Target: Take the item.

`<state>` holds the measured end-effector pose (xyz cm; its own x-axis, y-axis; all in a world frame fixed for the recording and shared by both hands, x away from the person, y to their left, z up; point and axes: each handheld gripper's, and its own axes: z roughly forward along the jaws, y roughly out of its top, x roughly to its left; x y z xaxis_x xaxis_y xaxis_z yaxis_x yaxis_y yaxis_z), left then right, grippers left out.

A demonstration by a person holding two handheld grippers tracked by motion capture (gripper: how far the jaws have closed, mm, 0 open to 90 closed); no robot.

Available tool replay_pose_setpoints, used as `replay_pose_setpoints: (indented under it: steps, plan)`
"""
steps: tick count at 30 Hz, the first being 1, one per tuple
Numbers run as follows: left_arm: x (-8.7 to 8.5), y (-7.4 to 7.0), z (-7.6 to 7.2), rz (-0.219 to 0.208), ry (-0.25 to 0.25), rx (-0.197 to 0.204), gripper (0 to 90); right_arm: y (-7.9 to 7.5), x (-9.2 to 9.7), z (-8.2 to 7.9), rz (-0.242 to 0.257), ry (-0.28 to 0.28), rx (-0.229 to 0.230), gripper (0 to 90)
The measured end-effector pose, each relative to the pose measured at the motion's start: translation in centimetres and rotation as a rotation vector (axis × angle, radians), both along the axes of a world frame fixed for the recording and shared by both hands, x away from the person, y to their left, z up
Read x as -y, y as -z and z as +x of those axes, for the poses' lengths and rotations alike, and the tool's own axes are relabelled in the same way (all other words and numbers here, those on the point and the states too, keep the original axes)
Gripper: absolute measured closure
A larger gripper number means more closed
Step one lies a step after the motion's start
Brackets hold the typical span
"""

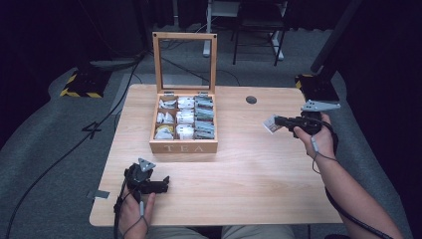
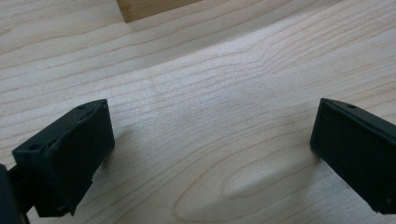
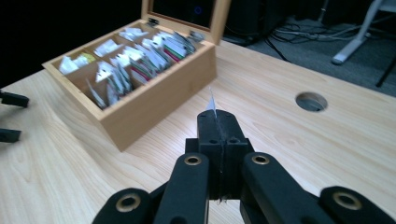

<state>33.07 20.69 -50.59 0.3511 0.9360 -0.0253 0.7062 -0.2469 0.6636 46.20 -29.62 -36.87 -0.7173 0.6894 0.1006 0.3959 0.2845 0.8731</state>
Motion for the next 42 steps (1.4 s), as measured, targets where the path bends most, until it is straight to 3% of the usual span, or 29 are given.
replay_pose_setpoints:
  steps: [13,23,34,42]
  plan:
    - [0.0,0.0,0.0,0.000,-0.002,-0.001,0.1,3.0,2.4,1.0,-0.032,0.083,-0.068,90.0]
    - [0.0,0.0,0.0,0.000,-0.002,0.000,0.1,6.1,4.3,1.9,-0.045,0.151,-0.163,90.0]
    - [0.0,0.0,0.0,0.000,-0.002,0.000,0.1,8.3,5.1,2.3,-0.045,0.170,-0.238,90.0]
    - [0.0,0.0,0.0,0.000,-0.002,0.000,0.1,8.9,5.4,2.5,-0.055,0.186,-0.266,87.4]
